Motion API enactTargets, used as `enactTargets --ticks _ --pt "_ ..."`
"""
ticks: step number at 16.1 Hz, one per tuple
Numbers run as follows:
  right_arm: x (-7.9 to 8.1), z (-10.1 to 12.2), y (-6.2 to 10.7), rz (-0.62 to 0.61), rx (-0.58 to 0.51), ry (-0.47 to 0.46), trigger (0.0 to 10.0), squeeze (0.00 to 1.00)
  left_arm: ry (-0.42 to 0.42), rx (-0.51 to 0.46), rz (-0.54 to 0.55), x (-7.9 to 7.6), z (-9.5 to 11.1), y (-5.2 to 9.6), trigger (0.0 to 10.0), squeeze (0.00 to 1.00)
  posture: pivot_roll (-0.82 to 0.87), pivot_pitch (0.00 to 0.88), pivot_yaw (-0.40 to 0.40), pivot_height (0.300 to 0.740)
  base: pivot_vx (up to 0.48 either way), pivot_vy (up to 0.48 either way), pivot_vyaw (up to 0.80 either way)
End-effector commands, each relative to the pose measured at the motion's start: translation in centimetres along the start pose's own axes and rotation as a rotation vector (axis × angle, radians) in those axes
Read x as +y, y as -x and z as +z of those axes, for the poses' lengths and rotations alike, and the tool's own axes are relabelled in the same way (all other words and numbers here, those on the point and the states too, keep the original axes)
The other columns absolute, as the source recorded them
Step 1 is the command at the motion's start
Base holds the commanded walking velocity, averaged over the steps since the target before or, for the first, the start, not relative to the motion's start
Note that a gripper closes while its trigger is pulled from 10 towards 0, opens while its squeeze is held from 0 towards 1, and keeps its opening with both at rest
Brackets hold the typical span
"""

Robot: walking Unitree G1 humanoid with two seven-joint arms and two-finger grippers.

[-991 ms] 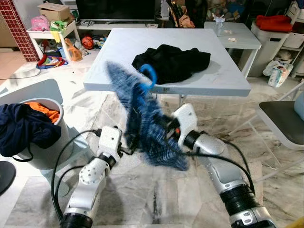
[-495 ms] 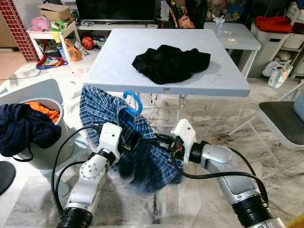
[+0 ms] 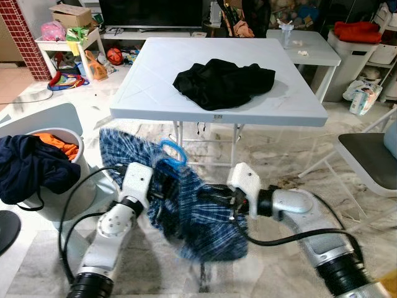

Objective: Hang hanger

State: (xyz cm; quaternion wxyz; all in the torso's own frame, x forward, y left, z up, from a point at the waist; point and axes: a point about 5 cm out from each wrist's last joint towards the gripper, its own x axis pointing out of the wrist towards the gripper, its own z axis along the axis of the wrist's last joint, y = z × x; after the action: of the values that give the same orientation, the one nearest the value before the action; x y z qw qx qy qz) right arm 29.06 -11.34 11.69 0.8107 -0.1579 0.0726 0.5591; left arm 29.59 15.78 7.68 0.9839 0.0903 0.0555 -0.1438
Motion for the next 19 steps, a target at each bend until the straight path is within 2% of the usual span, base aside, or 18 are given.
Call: enactTargets --ticks 1,5,8,12,14,16,18,19 --pt "-1.5 -2.3 1.9 -0.029 0.182 0.06 10.0 0.0 -0.016 -0.028 0.093 2.2 0.7 0.4 10.0 0.0 -0.05 0.0 -0.012 0.74 0.0 0.0 0.0" --pt "-3.1 -2.9 2.4 -0.154 0.265 0.124 10.0 0.0 -0.011 -0.01 0.047 1.7 0.4 0.4 10.0 0.0 -0.05 0.0 -0.012 0.74 0.0 0.0 0.0" --pt "-3.8 -2.6 1.9 -0.249 0.251 0.126 10.0 0.0 -0.003 -0.008 0.02 1.0 0.4 0.5 10.0 0.0 -0.05 0.0 -0.013 0.74 0.0 0.0 0.0" --pt "-3.1 -3.6 3.2 -0.095 0.285 0.145 10.0 0.0 -0.018 0.006 0.048 2.1 0.1 0.8 10.0 0.0 -0.05 0.0 -0.013 0.74 0.0 0.0 0.0" --pt "-2.7 -4.7 5.8 0.031 0.379 0.179 10.0 0.0 -0.021 0.001 0.061 2.6 0.4 0.8 10.0 0.0 -0.05 0.0 -0.012 0.74 0.0 0.0 0.0" --pt "-2.9 -5.6 8.4 0.093 0.468 0.202 10.0 0.0 -0.026 -0.002 0.066 2.8 0.5 0.8 10.0 0.0 -0.06 0.0 -0.009 0.74 0.0 0.0 0.0" --pt "-3.1 -5.5 9.8 0.13 0.49 0.21 10.0 0.0 -0.026 -0.001 0.065 3.0 0.5 0.8 10.0 0.0 -0.07 0.0 -0.003 0.74 0.0 0.0 0.0" --pt "-3.1 -5.2 10.3 0.151 0.478 0.177 10.0 0.0 -0.027 0.001 0.064 3.0 0.5 0.8 10.0 0.0 -0.07 0.0 -0.001 0.74 0.0 0.0 0.0"
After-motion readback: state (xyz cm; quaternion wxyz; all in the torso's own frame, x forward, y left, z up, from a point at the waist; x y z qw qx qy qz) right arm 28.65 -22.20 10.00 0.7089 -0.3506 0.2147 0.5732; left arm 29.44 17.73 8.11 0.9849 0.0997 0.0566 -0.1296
